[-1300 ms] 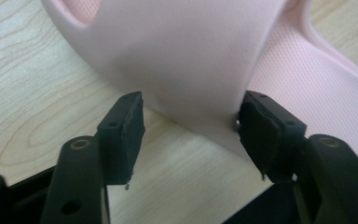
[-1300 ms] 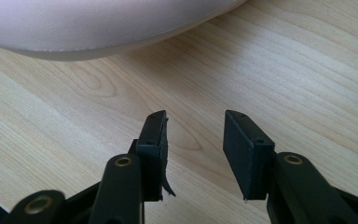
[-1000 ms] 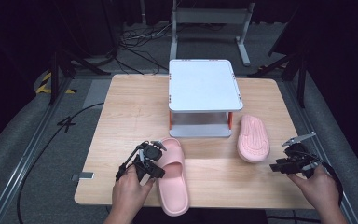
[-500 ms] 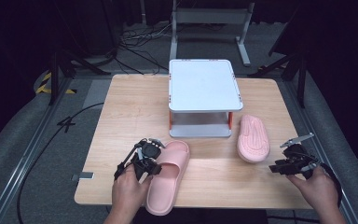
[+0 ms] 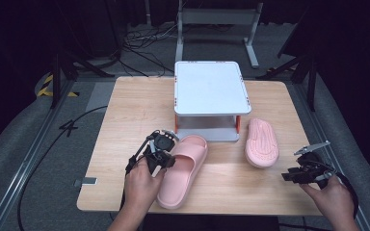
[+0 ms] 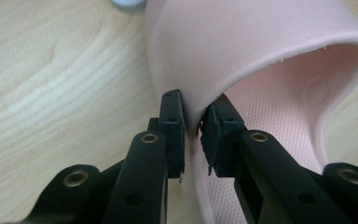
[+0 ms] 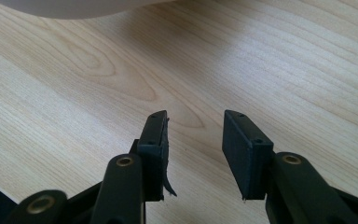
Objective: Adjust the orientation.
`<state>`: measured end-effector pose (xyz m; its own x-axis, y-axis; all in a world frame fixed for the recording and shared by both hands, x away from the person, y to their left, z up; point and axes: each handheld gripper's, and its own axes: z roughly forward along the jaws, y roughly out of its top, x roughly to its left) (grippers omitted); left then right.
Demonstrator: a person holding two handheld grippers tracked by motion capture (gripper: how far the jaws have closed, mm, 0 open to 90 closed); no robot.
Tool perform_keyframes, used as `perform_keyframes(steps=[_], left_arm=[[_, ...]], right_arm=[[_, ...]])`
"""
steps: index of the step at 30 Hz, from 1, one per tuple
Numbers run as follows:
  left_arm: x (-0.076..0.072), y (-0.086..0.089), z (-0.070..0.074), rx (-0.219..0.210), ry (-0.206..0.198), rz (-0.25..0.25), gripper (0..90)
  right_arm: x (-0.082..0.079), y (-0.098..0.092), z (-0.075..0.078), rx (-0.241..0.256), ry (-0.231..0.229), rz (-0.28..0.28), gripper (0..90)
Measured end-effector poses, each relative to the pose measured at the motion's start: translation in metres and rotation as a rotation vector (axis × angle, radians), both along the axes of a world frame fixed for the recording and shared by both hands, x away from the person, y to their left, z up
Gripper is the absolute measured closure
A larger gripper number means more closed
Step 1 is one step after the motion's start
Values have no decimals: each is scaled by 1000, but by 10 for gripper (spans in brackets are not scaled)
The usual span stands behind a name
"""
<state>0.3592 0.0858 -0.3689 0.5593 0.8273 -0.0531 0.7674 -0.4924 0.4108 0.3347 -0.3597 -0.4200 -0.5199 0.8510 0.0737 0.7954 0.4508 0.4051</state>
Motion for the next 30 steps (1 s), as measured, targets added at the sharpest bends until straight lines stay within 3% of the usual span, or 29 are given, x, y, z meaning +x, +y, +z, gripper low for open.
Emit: perform_keyframes(steps=[7,14,21,25,30], left_arm=[[23,-7,4,-30,-24,32,789],[45,-16,8,-29,-48,54,787],[64,-26,-4,-18,-64,80,788],[69,-30,-8,-27,-65,91,790],[74,-28,-10,-32,-96,139,789]], right_arm=[[0,-1,-3,-2,11,-5,612],[-1,-4,-5,1,13,-7,613],[0,-3,-6,3,16,-8,614],[0,-3,-8,2,23,-8,615],[1,-3,-9,1,26,-4,615]])
